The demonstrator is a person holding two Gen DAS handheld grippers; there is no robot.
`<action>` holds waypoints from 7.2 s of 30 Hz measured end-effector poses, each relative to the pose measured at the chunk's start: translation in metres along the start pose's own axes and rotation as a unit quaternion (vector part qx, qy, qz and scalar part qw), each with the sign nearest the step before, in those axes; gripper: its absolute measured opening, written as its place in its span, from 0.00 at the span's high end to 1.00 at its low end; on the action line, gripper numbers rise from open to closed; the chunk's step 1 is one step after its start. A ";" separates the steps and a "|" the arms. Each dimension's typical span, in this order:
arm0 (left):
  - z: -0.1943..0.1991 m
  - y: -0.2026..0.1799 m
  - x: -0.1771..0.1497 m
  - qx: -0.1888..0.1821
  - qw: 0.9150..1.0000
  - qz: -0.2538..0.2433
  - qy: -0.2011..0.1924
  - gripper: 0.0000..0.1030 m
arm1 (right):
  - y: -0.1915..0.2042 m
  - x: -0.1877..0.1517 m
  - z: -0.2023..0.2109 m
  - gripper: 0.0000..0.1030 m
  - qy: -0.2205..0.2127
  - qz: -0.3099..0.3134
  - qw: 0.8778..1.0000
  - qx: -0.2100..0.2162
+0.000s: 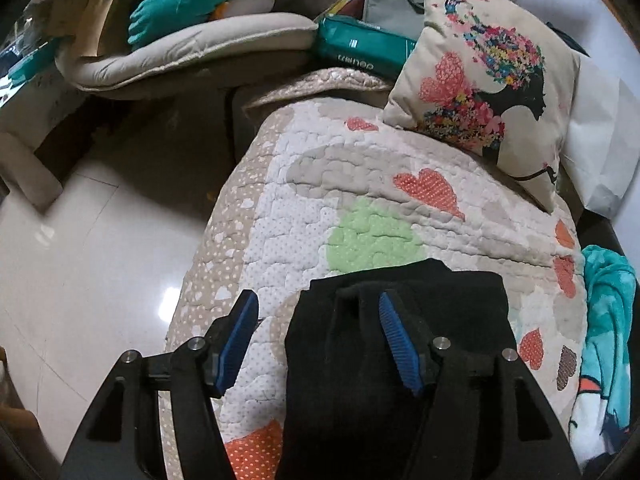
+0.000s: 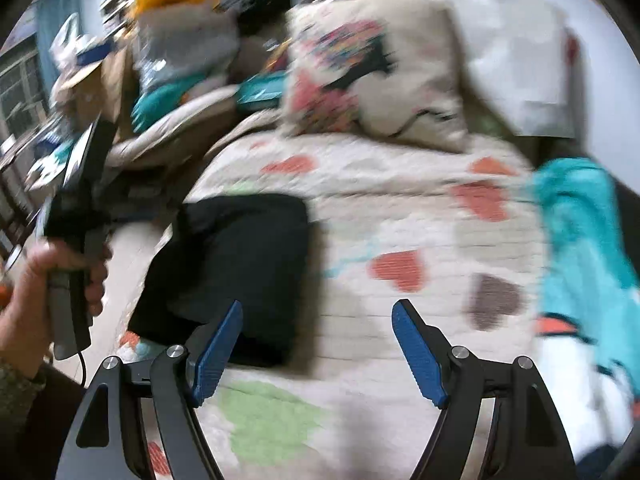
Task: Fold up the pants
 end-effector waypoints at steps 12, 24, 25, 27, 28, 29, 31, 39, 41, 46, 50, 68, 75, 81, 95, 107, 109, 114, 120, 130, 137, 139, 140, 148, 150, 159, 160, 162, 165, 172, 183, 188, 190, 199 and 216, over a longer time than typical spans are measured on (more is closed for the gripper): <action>0.025 0.010 -0.039 0.026 0.999 -0.040 -0.014 0.40 | -0.123 -0.052 0.283 0.19 -0.127 -0.051 0.975 -0.173; 0.078 0.070 -0.047 0.017 0.998 0.038 -0.048 0.40 | -0.166 -0.074 0.425 0.09 -0.254 -0.129 0.932 -0.224; 0.080 0.072 -0.046 0.015 0.998 0.042 -0.050 0.40 | -0.162 -0.068 0.416 0.09 -0.248 -0.128 0.937 -0.210; 0.084 0.078 -0.044 0.010 0.997 0.050 -0.054 0.40 | -0.149 -0.052 0.385 0.09 -0.229 -0.114 0.949 -0.187; 0.085 0.080 -0.043 0.008 0.997 0.053 -0.054 0.40 | -0.139 -0.043 0.367 0.09 -0.217 -0.102 0.955 -0.173; 0.085 0.083 -0.043 0.003 0.997 0.061 -0.053 0.40 | -0.125 -0.031 0.344 0.09 -0.203 -0.085 0.963 -0.155; 0.084 0.087 -0.042 -0.009 0.996 0.075 -0.046 0.40 | -0.100 -0.014 0.309 0.09 -0.184 -0.053 0.973 -0.128; 0.068 0.082 -0.042 -0.058 0.993 0.103 -0.015 0.40 | 0.024 0.049 0.133 0.09 -0.061 0.076 0.995 0.025; 0.061 0.075 -0.042 -0.070 0.992 0.102 -0.005 0.40 | 0.048 0.052 0.088 0.09 -0.027 0.092 0.994 0.050; 0.047 0.057 -0.040 -0.106 0.990 0.094 0.013 0.40 | 0.073 0.054 -0.018 0.09 0.049 0.075 0.993 0.083; 0.024 0.044 -0.045 -0.137 0.983 0.109 0.052 0.39 | 0.061 0.056 -0.076 0.10 0.091 0.028 0.991 0.099; -0.025 0.016 -0.053 -0.109 0.988 0.082 0.071 0.21 | 0.034 0.046 -0.172 0.10 0.148 -0.083 0.972 0.163; -0.026 0.020 -0.055 -0.111 0.987 0.092 0.076 0.19 | 0.037 0.041 -0.173 0.10 0.147 -0.087 0.972 0.163; 0.013 0.013 -0.046 -0.032 0.999 0.035 0.010 0.19 | 0.034 0.042 -0.157 0.10 0.123 -0.081 0.978 0.149; 0.095 -0.026 -0.035 0.025 0.987 -0.097 -0.129 0.19 | 0.038 0.052 -0.116 0.10 0.062 -0.049 0.989 0.122; 0.093 -0.025 -0.040 0.012 0.990 -0.083 -0.116 0.19 | 0.043 0.051 -0.111 0.09 0.050 -0.026 0.992 0.112; 0.091 -0.024 -0.040 0.010 0.990 -0.081 -0.112 0.19 | 0.042 0.051 -0.111 0.09 0.049 -0.027 0.992 0.112; 0.090 -0.025 -0.041 0.012 0.990 -0.082 -0.112 0.19 | 0.040 0.051 -0.111 0.09 0.049 -0.031 0.992 0.110; 0.090 -0.026 -0.041 0.011 0.990 -0.082 -0.111 0.19 | 0.040 0.050 -0.110 0.09 0.048 -0.030 0.992 0.109; 0.087 -0.026 -0.043 0.009 0.991 -0.084 -0.107 0.19 | 0.040 0.050 -0.109 0.09 0.047 -0.030 0.993 0.108; 0.083 -0.026 -0.044 0.008 0.991 -0.086 -0.099 0.19 | 0.040 0.050 -0.110 0.09 0.047 -0.029 0.993 0.108; 0.082 -0.025 -0.044 0.008 0.992 -0.086 -0.095 0.19 | 0.040 0.050 -0.110 0.09 0.047 -0.029 0.993 0.108; 0.081 -0.025 -0.044 0.008 0.992 -0.085 -0.094 0.19 | 0.040 0.050 -0.110 0.09 0.047 -0.029 0.993 0.108; 0.079 -0.023 -0.045 0.008 0.992 -0.085 -0.088 0.19 | 0.039 0.049 -0.110 0.09 0.048 -0.030 0.992 0.109; 0.077 -0.023 -0.045 0.007 0.993 -0.085 -0.084 0.19 | 0.040 0.047 -0.110 0.09 0.048 -0.032 0.992 0.108; 0.069 -0.016 -0.044 0.005 0.995 -0.068 -0.067 0.19 | 0.039 0.047 -0.111 0.09 0.049 -0.032 0.992 0.108; 0.067 -0.013 -0.043 0.004 0.996 -0.061 -0.064 0.19 | 0.039 0.047 -0.111 0.09 0.049 -0.032 0.993 0.107; 0.063 0.000 -0.037 -0.002 0.998 -0.032 -0.057 0.19 | 0.038 0.047 -0.111 0.09 0.046 -0.033 0.993 0.104; 0.051 0.024 -0.032 -0.019 0.999 0.023 -0.034 0.19 | 0.031 0.050 -0.112 0.09 0.042 -0.039 0.994 0.096; 0.009 0.037 -0.042 -0.076 0.992 0.093 0.036 0.19 | 0.014 0.054 -0.133 0.09 0.058 -0.082 0.990 0.099; -0.030 0.019 -0.058 -0.141 0.981 0.105 0.081 0.16 | 0.015 0.038 -0.173 0.09 0.118 -0.158 0.966 0.167; -0.038 0.011 -0.052 -0.135 0.985 0.088 0.062 0.07 | 0.025 0.039 -0.180 0.09 0.128 -0.154 0.961 0.189; -0.039 0.005 -0.051 -0.135 0.986 0.080 0.056 0.07 | 0.034 0.040 -0.181 0.16 0.133 -0.140 0.961 0.198; -0.027 -0.018 -0.035 -0.168 0.982 0.070 0.044 0.47 | 0.055 0.059 -0.159 0.61 0.108 -0.087 0.969 0.204; -0.050 -0.048 0.002 -0.125 0.991 0.049 0.029 0.42 | -0.004 0.087 -0.175 0.42 0.069 -0.099 0.988 0.100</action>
Point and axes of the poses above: each gripper's, at about its wrist camera, not at the fingertips, and z roughly against the way its jaws point, y to its left, x to its top, the point moved 6 cm from there along -z, roughly the way its jaws point, and after that the axes turned 3 degrees about -x, right-handed, at the moved point
